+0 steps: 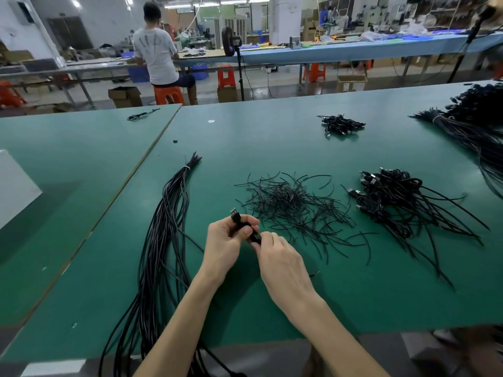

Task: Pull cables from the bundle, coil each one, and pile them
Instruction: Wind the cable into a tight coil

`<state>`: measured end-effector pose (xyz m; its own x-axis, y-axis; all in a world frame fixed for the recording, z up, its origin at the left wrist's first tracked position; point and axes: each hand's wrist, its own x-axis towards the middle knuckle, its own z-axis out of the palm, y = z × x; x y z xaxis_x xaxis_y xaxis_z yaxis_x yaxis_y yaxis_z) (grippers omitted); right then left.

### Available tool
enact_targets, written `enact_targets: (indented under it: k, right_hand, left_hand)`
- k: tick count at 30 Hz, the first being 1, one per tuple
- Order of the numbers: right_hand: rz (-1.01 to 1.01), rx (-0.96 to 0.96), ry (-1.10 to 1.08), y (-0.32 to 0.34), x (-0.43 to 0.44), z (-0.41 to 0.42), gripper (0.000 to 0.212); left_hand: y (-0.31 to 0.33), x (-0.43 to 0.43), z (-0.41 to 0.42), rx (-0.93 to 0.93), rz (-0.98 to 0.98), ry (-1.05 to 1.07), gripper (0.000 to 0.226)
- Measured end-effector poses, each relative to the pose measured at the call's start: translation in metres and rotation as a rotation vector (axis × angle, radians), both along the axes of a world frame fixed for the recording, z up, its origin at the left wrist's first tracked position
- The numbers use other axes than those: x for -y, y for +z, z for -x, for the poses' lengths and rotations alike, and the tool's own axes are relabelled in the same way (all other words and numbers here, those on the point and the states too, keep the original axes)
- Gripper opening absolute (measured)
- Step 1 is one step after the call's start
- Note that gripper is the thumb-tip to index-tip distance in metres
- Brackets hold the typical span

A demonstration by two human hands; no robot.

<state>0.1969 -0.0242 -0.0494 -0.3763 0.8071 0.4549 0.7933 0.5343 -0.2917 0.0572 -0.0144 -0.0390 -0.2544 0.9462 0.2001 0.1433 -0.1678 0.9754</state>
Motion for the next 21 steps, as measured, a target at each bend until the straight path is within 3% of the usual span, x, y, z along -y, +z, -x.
enact_targets:
  k: [17,21]
  right_hand:
    - [-0.037,0.093,-0.002,0.0034,-0.0025,0.0028,0.026]
    - [0.023,0.019,0.018,0.004,-0.003,0.0019,0.029]
  left_hand:
    - [-0.0003,-0.0001,-0.0013,0.009,0.046,-0.005,0.035]
    - [0.0005,0.0003,-0.0019,0.033,0.055,-0.044,0.032]
